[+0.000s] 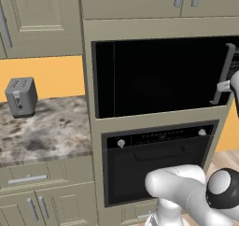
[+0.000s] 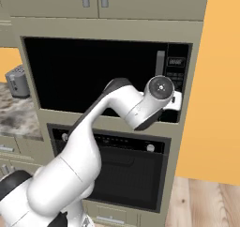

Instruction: Open the microwave door.

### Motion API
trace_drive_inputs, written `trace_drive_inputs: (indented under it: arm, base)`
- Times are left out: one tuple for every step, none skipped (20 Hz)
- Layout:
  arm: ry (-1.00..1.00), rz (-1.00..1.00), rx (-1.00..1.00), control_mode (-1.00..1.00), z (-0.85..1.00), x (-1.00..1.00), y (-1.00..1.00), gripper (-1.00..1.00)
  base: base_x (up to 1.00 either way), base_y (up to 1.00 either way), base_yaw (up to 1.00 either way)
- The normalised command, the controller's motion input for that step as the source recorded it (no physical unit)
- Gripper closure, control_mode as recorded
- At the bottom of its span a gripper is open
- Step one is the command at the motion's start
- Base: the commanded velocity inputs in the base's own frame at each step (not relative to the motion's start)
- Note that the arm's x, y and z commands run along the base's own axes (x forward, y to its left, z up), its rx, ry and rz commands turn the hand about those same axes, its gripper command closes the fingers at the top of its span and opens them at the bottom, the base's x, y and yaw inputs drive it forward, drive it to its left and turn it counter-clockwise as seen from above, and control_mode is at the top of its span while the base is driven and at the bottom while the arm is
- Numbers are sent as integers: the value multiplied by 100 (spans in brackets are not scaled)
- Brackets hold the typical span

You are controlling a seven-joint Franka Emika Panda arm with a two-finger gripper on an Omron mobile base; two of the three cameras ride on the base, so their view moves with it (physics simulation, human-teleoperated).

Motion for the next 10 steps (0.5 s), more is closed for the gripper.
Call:
trace_drive_inputs:
  arm:
    - [-19,0,1,-100,-7,37,-5,-100]
    - [-16,0,2,-100,-5,41,-8,-100]
    - [-14,0,1,-100,-4,45,-9,-100]
    - [-14,0,2,-100,-3,48,-9,-100]
    - [-12,0,3,-100,0,51,-6,-100]
    - [-11,0,2,-100,0,55,-7,-100]
    - [-10,0,2,-100,0,57,-9,-100]
    - [-9,0,3,-100,-1,58,-15,-100]
    - [-8,0,4,-100,-1,57,-20,-100]
    - [-7,0,4,-100,0,58,-24,-100]
  base:
    - [0,0,0]
    - [0,0,0]
    - [0,0,0]
    - [0,0,0]
    - [0,0,0]
    - [0,0,0]
    - [0,0,0]
    - [0,0,0]
    - [0,0,0]
    - [0,0,0]
